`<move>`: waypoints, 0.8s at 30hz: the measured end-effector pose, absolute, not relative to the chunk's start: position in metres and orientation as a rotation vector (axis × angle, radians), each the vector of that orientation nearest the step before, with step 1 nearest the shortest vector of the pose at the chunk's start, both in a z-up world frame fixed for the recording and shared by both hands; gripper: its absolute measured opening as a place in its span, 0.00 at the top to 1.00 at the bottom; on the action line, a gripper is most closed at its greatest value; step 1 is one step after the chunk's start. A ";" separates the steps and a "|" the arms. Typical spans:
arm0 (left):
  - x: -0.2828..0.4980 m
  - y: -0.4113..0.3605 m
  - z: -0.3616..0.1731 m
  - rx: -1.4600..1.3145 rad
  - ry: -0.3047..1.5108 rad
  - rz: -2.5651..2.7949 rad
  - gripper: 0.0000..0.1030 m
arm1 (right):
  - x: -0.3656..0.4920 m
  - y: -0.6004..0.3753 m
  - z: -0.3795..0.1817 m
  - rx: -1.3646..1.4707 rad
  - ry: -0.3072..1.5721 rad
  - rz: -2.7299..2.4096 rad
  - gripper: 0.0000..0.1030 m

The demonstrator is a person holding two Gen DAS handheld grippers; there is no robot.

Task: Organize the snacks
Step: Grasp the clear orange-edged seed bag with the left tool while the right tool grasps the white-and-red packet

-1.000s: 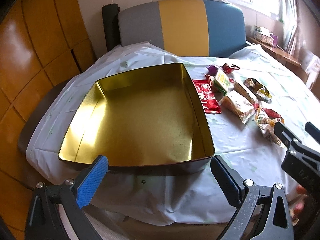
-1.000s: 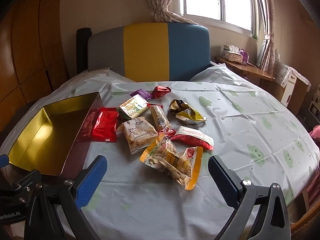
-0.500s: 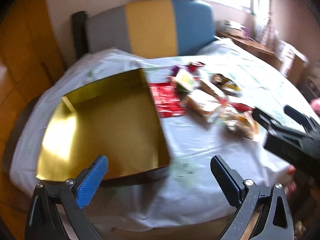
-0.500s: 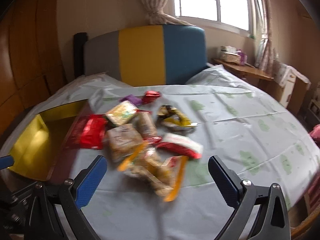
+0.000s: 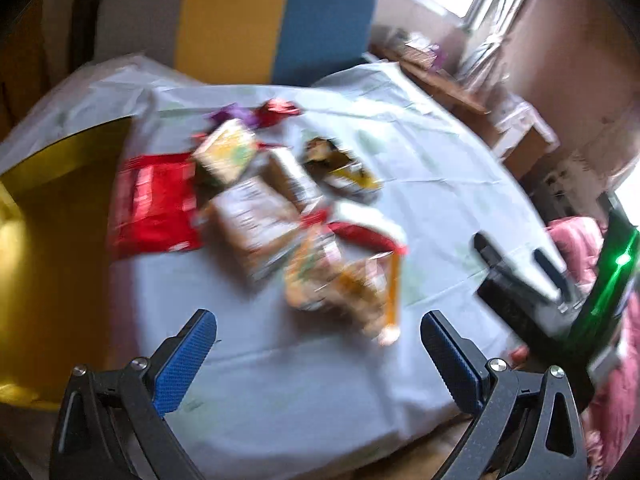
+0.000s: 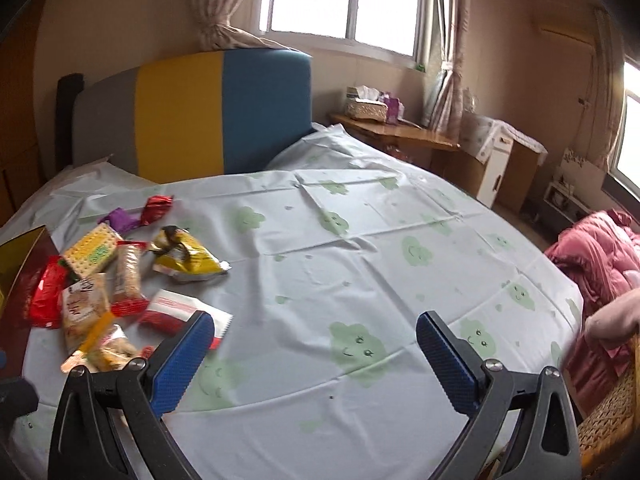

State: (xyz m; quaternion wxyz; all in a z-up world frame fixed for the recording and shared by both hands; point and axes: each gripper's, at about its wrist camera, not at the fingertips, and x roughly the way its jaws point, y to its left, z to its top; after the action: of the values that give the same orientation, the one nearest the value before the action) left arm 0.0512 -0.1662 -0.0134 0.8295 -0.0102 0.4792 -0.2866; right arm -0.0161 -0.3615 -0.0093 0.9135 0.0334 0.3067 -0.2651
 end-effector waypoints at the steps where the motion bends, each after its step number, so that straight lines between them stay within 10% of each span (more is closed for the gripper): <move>1: 0.054 -0.175 -0.016 -0.029 1.026 -0.626 0.04 | -0.017 -0.364 -0.010 0.072 0.634 -0.552 0.00; 9: 0.075 -0.202 -0.048 -0.096 1.122 -0.626 0.20 | -0.015 -0.374 -0.022 0.095 0.667 -0.569 0.00; 11: 0.079 -0.203 -0.057 -0.110 1.146 -0.625 0.38 | -0.015 -0.376 -0.024 0.103 0.674 -0.568 0.00; 24: 0.082 -0.199 -0.071 -0.101 1.111 -0.685 0.56 | -0.003 -0.377 -0.032 0.162 0.686 -0.477 0.03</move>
State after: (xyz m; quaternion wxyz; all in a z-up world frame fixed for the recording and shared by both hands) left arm 0.0817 -0.1992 -0.0711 0.7932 -0.0471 0.5168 -0.3187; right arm -0.0033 -0.3771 -0.0325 0.9109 0.0786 0.3326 -0.2314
